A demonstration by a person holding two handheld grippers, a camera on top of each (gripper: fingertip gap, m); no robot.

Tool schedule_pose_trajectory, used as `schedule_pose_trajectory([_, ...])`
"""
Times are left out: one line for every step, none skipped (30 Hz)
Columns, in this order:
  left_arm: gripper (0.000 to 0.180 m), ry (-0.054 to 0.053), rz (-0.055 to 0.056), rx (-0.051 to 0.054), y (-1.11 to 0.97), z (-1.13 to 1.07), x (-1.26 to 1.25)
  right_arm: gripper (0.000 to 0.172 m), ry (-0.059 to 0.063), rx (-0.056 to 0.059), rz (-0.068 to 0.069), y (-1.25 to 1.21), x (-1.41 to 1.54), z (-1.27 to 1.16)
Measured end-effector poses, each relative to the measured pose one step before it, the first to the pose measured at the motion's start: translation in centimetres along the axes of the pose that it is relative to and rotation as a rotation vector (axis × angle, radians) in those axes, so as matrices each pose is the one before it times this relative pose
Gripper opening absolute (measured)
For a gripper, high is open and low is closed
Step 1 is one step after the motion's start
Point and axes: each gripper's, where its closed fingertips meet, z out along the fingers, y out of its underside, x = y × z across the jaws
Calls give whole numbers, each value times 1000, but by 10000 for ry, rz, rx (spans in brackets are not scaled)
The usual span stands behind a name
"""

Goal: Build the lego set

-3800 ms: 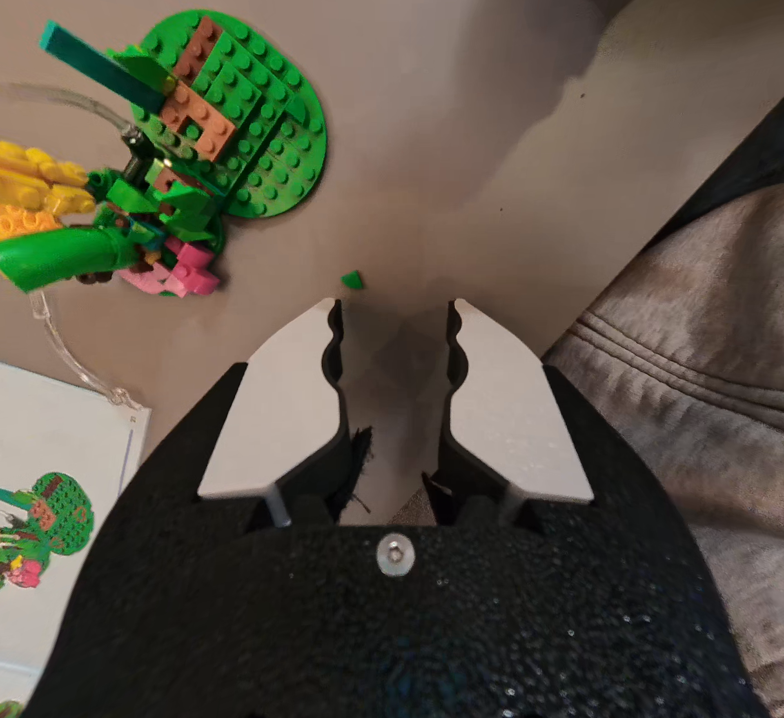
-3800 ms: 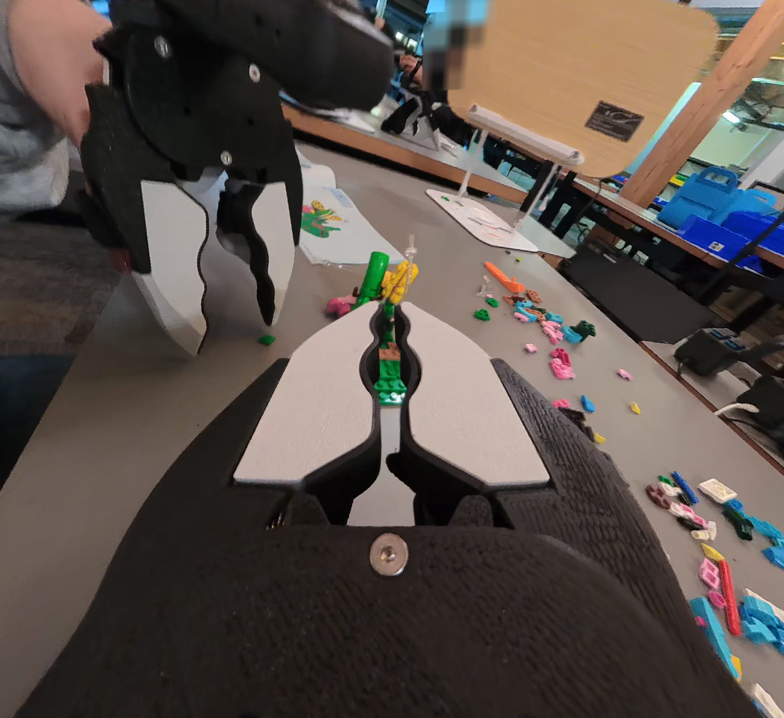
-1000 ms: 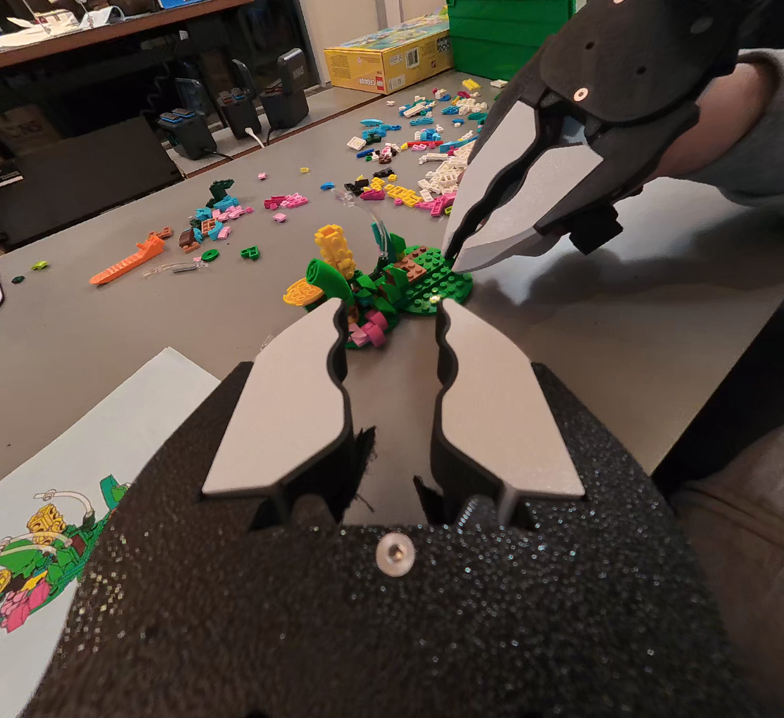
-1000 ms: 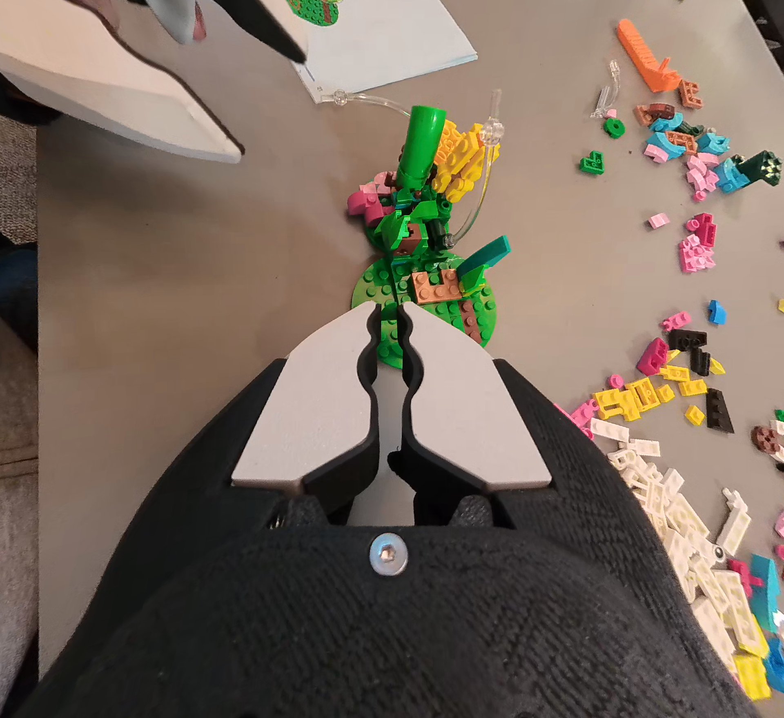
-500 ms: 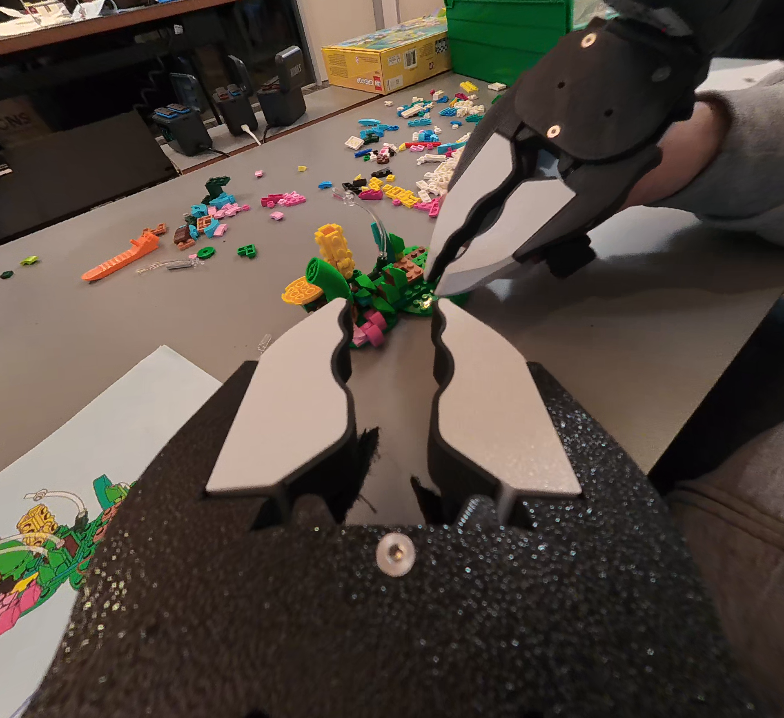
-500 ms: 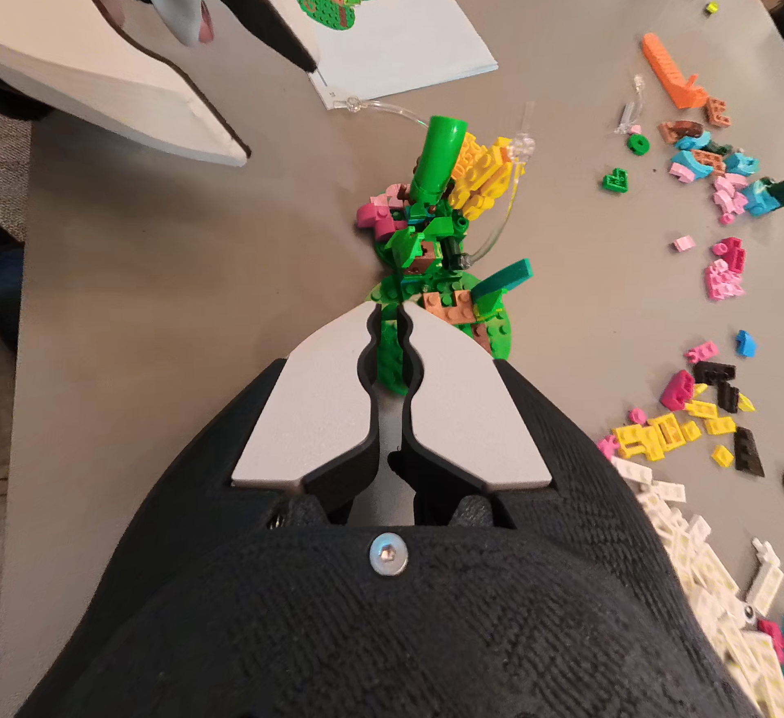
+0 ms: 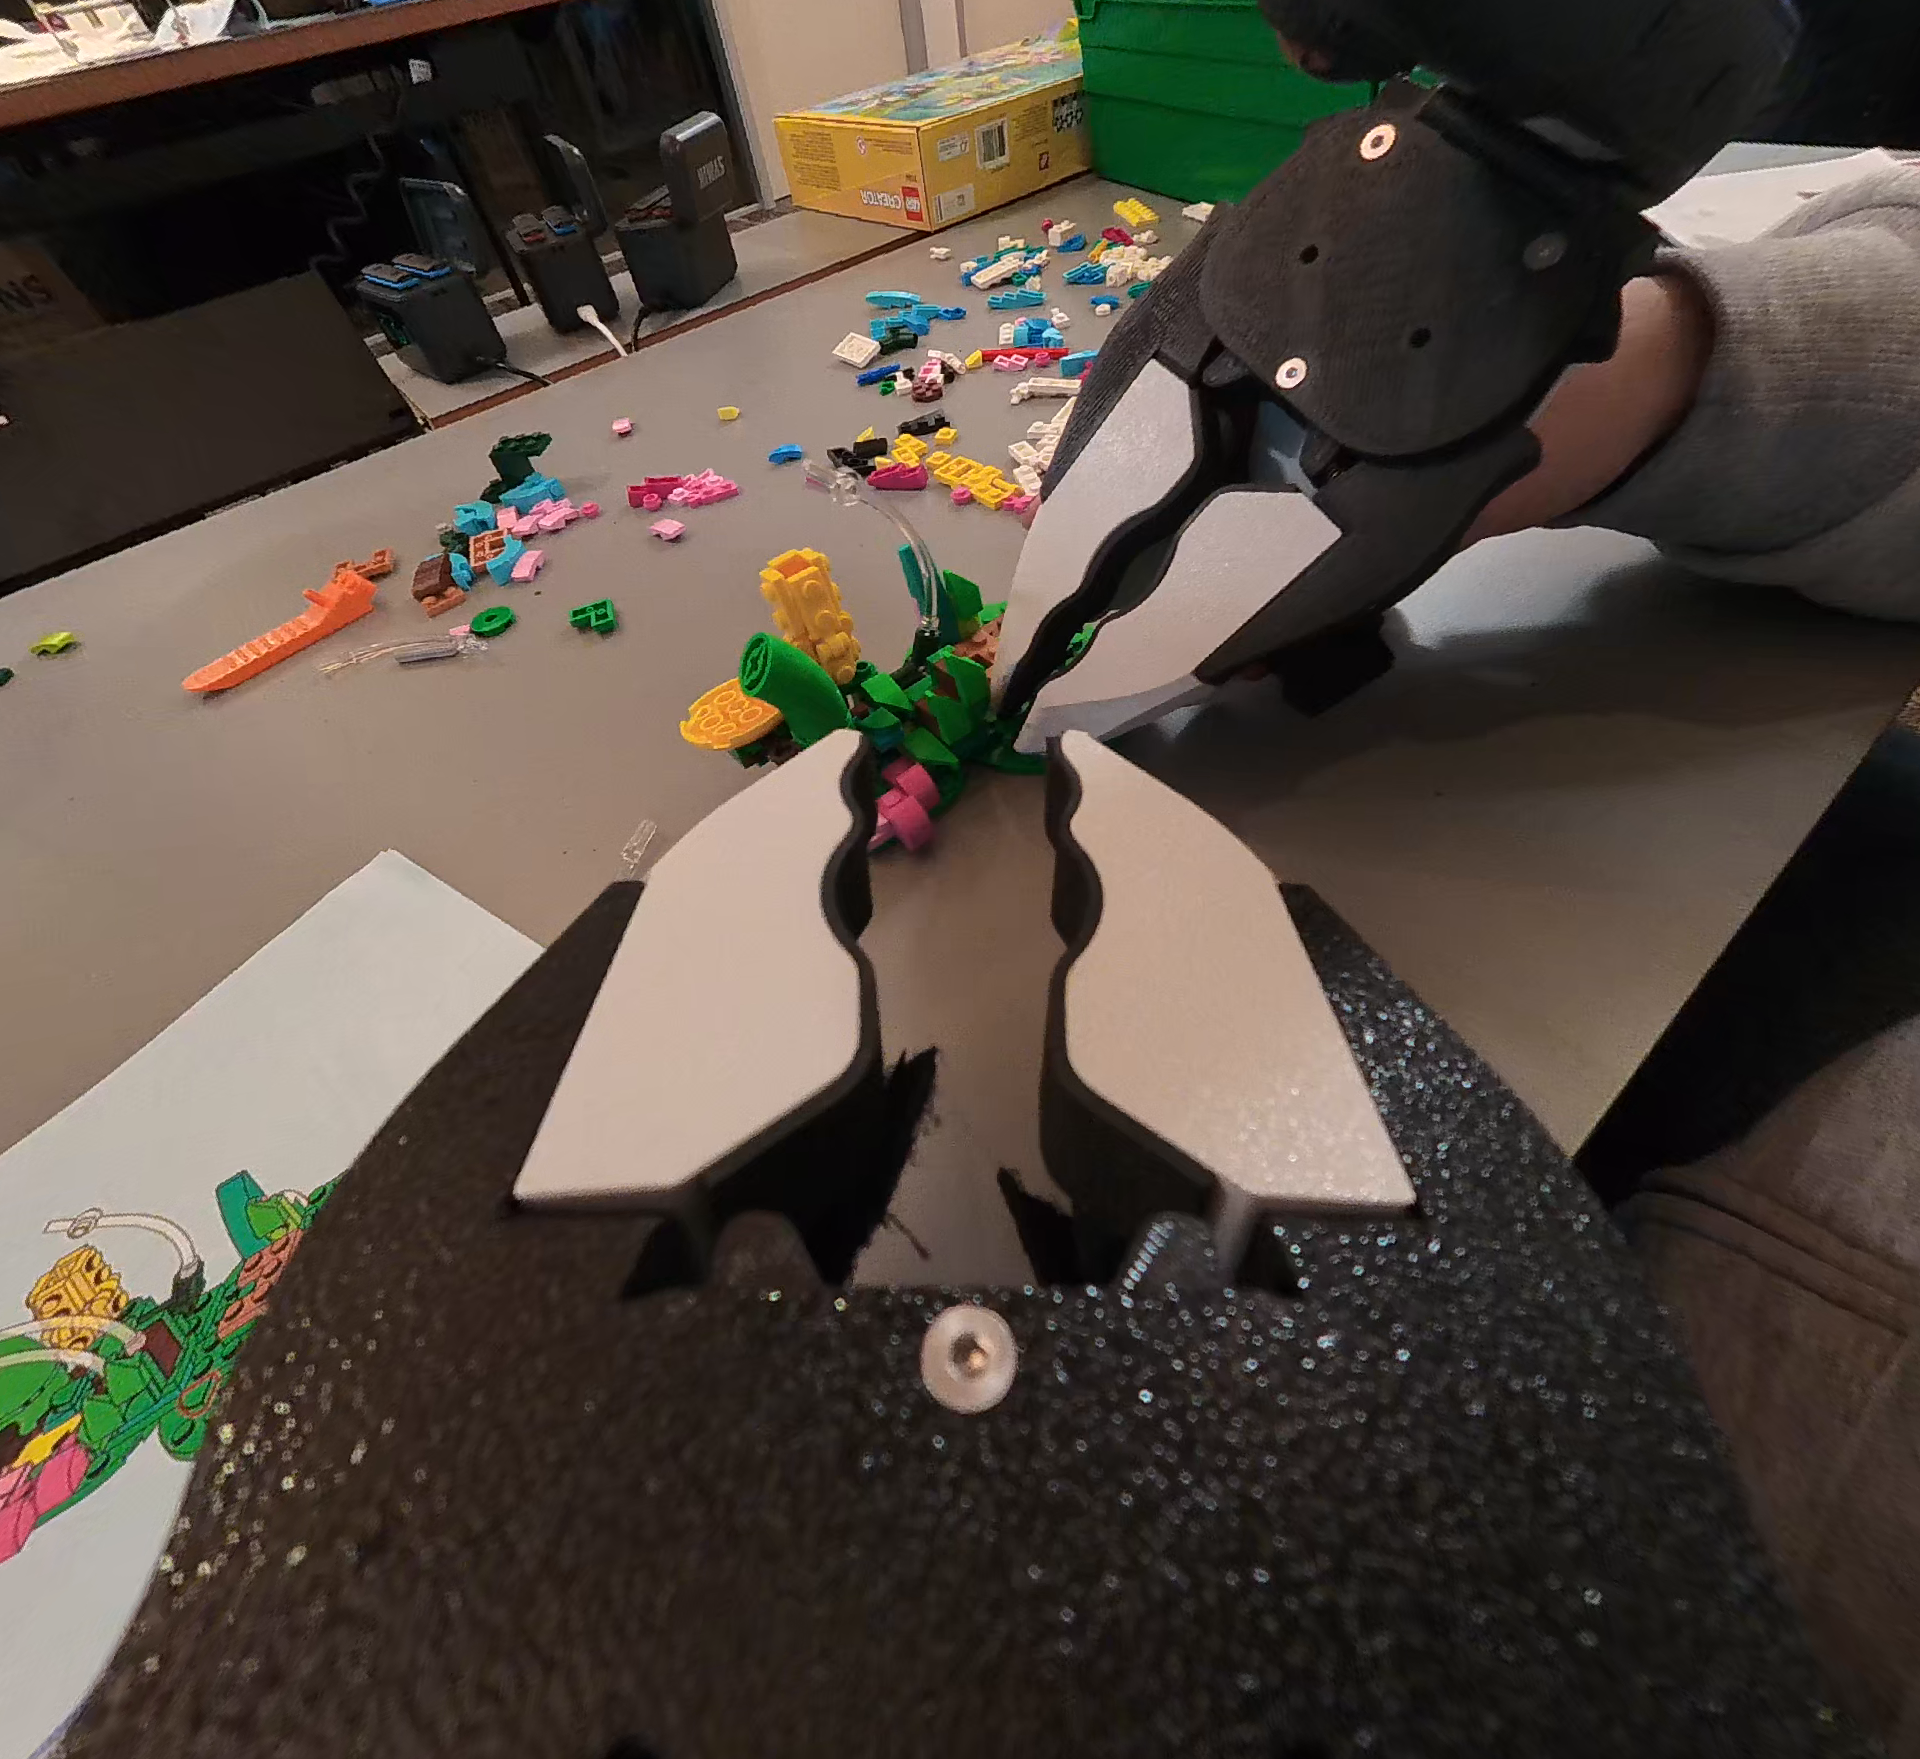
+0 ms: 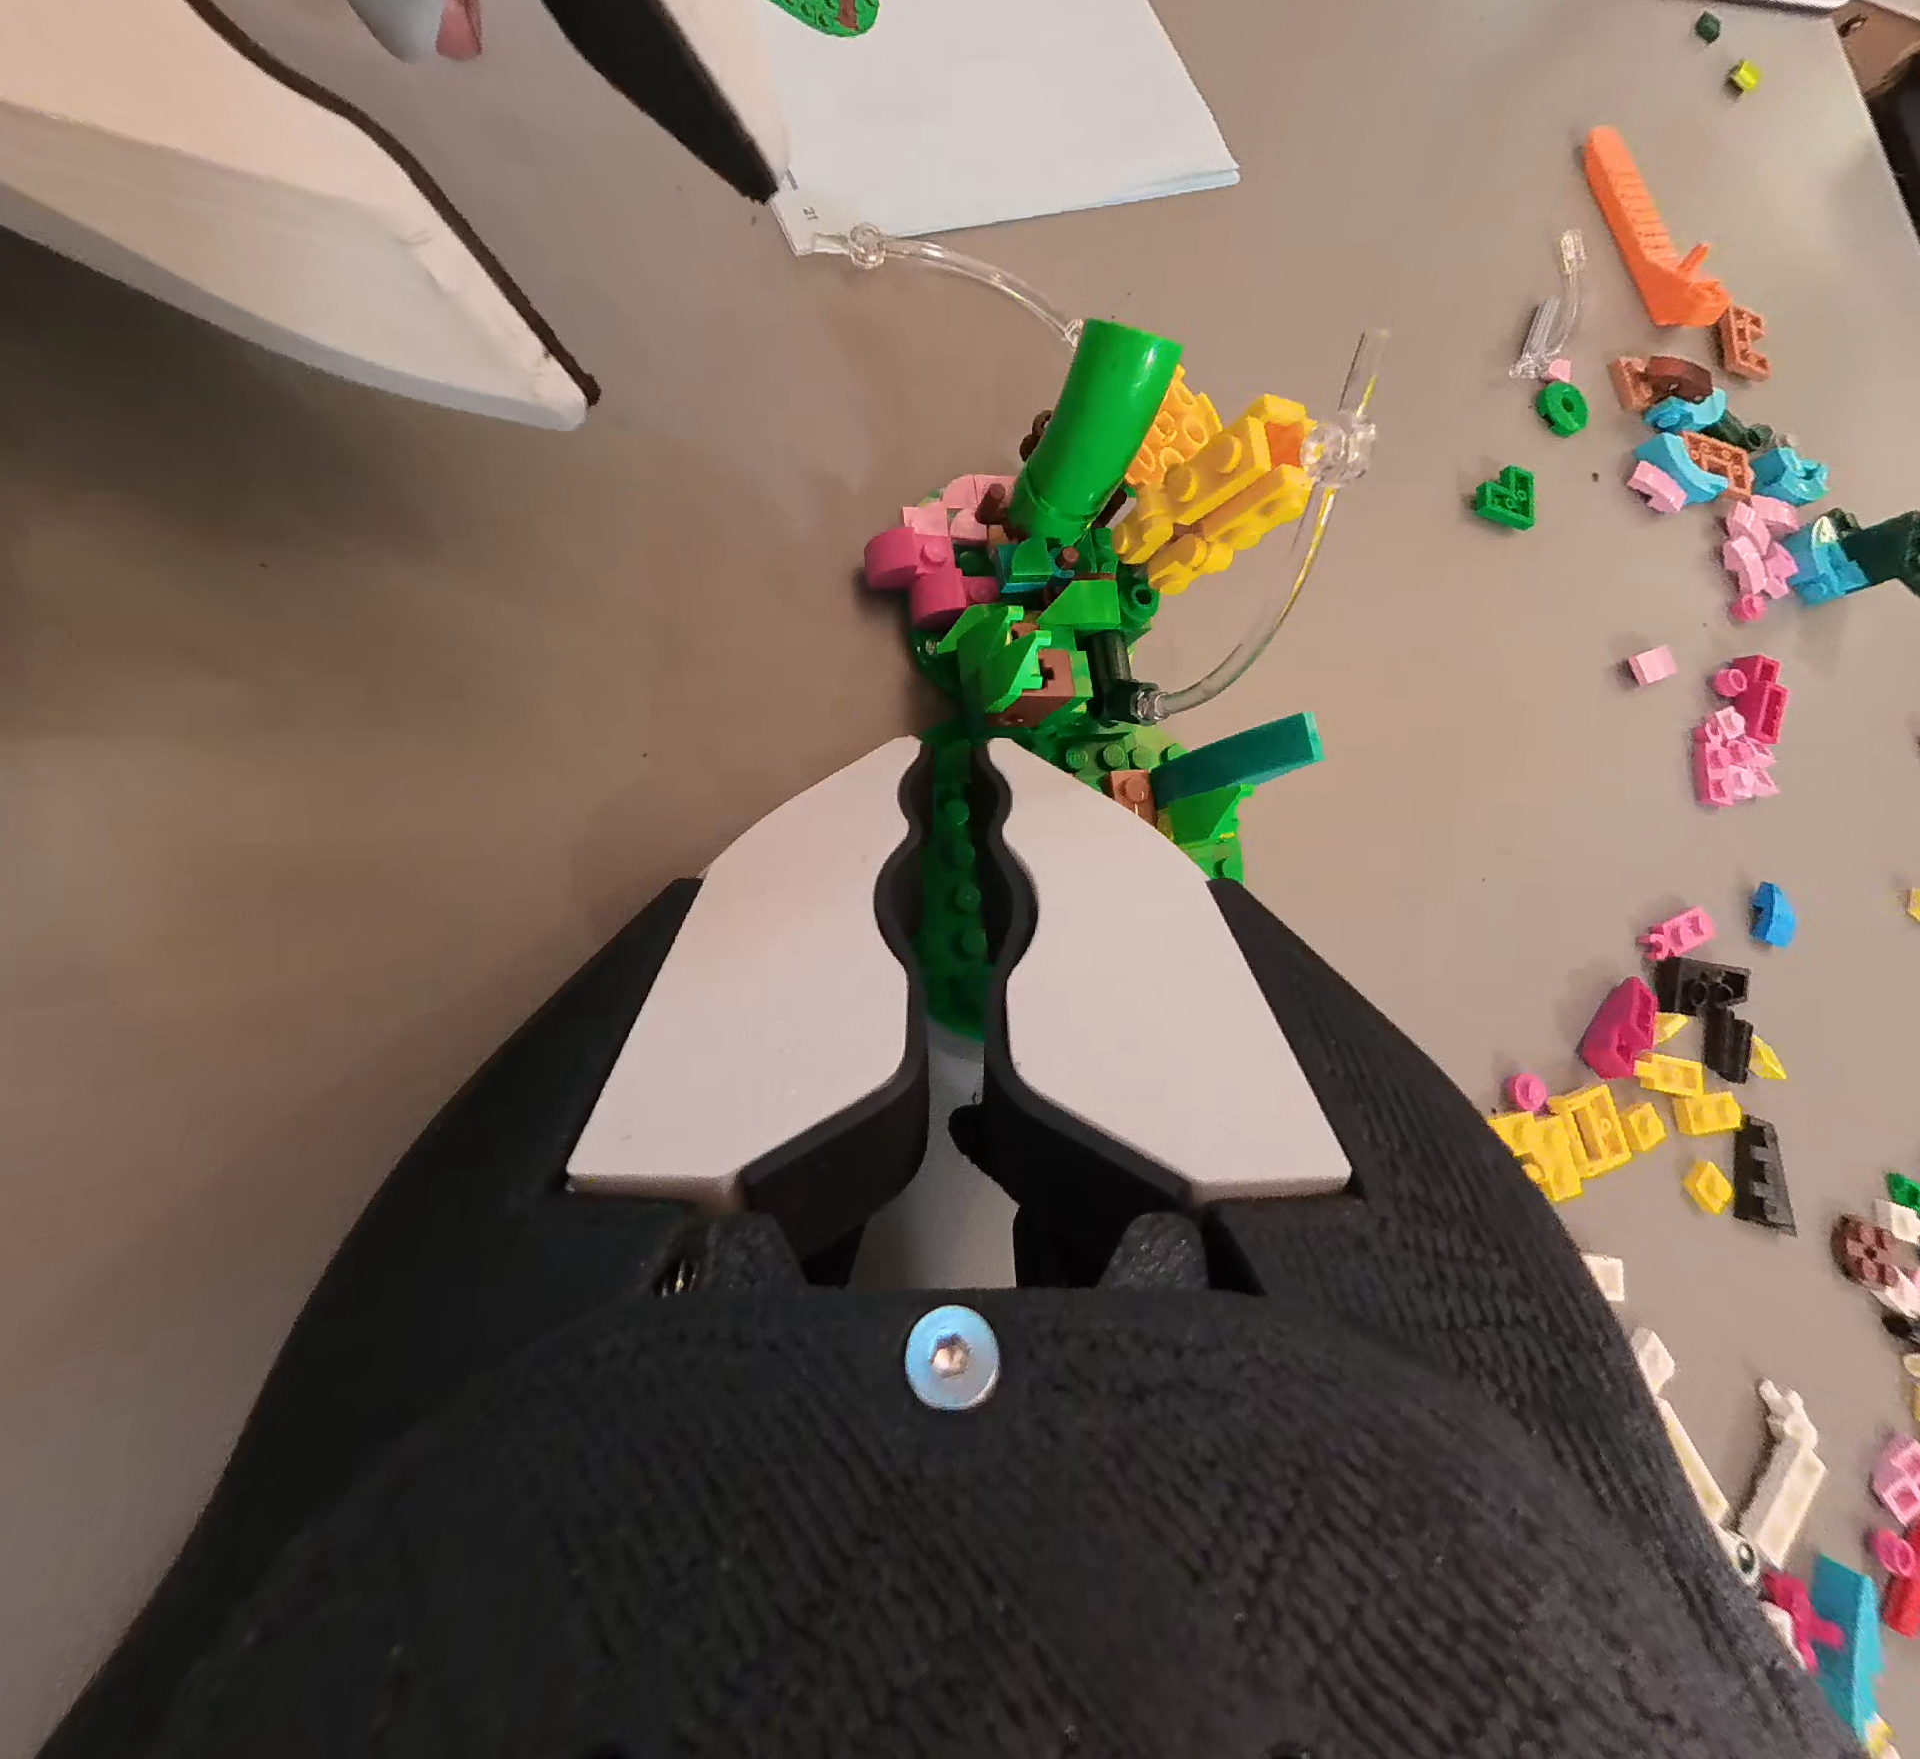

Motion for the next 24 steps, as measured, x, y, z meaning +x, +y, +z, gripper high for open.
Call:
schedule_pose_trajectory([31, 3, 4, -5, 14, 2, 11, 5, 13, -7, -8, 6, -8, 0])
schedule_pose_trajectory([31, 6, 5, -5, 4, -1, 14, 5, 27, -5, -36, 0, 0, -8])
schedule_pose_trajectory([31, 2, 3, -8, 6, 6, 7, 5, 34, -6, -41, -13, -4, -2])
schedule_pose_trajectory([30, 4, 1, -10, 9, 11, -2, 5, 35, -9, -35, -3, 11, -3])
schedule_pose_trajectory([30, 7, 3, -10, 19, 7, 14, 5, 30, -5, -21, -1, -8, 6])
schedule_pose_trajectory([30, 4, 6, -6, 6, -1, 10, 5, 22, 0, -18, -11, -8, 3])
schedule_pose_trajectory([30, 2, 7, -1, -1, 2, 6, 5, 13, 3, -11, -7, -7, 6])
schedule_pose_trajectory([30, -2, 7, 0, 0, -6, 4, 5, 7, 4, -1, -9, 0, 2])
schedule_pose_trajectory([30, 2, 5, -2, 1, 1, 8, 5, 4, 0, 1, -6, 6, 7])
schedule_pose_trajectory([30, 5, 4, -5, 7, -4, 4, 5, 6, -1, -5, -3, 2, -1])
schedule_pose_trajectory([30, 3, 3, -6, 13, 11, 9, 5, 10, 0, -12, -7, 4, -1])
schedule_pose_trajectory([29, 3, 5, -2, 5, -11, 3, 5, 14, 2, -17, 0, -2, -2])
schedule_pose_trajectory([29, 3, 5, 0, -2, 3, 10, 5, 18, 2, -20, -4, -5, -2])
schedule_pose_trajectory([29, 0, 1, -2, -7, -4, -2, 5, 19, 0, -15, 2, 2, -3])
schedule_pose_trajectory([29, -1, 3, -2, 14, -8, 2, 5, 16, -2, -10, -8, 0, -4])
schedule_pose_trajectory([29, -2, 3, -3, 3, -2, -5, 5, 11, -2, -7, 12, 5, -3])
schedule_pose_trajectory([29, 3, 4, -4, 3, 0, 10, 5, 8, 0, -10, -8, 0, -1])
schedule_pose_trajectory([29, -2, 6, -3, 4, -2, -7, 5, 9, 0, -7, 2, 5, -8])
schedule_pose_trajectory([29, -2, 3, -6, 4, 7, 2, 5, 6, 1, -1, 1, -2, -7])
schedule_pose_trajectory([29, 5, 3, -10, 13, -7, 4, 5, 4, 3, 3, -3, 3, 2])
schedule_pose_trajectory([29, 1, 4, -8, 6, 6, 5, 5, 3, 1, 1, -1, 3, 0])
schedule_pose_trajectory([28, -4, 3, -4, 6, -3, -7, 5, 3, 1, -3, 5, 5, -7])
schedule_pose_trajectory([28, 0, 5, 0, 0, 0, -3, 5, 5, 2, -1, -2, 7, 1])
schedule_pose_trajectory([28, 1, 3, 1, -1, -6, 12, 6, 9, 2, 4, -3, 11, -13])
